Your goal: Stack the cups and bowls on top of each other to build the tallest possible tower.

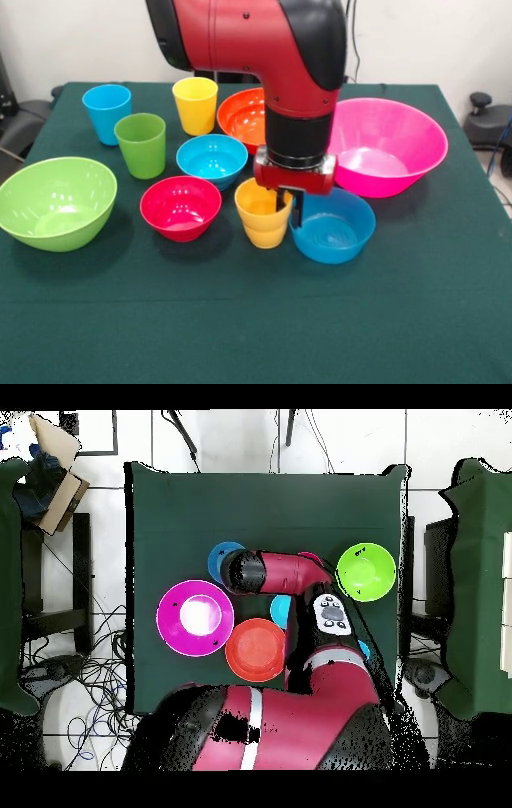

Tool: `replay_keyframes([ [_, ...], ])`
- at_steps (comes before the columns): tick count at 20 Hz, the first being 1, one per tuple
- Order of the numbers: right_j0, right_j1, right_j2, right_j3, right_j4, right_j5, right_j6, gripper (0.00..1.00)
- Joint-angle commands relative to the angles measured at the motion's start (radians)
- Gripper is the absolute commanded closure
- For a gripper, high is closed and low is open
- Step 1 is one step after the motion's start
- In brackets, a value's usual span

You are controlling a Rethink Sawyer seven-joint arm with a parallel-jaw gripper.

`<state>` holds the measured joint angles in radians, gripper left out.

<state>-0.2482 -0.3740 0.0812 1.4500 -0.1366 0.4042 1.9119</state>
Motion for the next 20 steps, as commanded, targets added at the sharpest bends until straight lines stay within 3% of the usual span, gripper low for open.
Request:
replay_keyframes([
  [1,0.068,0.107,0.085,-0.104,0.054,-0.008,0.126,1.0],
  [20,0.251,0.203,-0.028,-0.263,0.243,0.056,0.225,1.0],
])
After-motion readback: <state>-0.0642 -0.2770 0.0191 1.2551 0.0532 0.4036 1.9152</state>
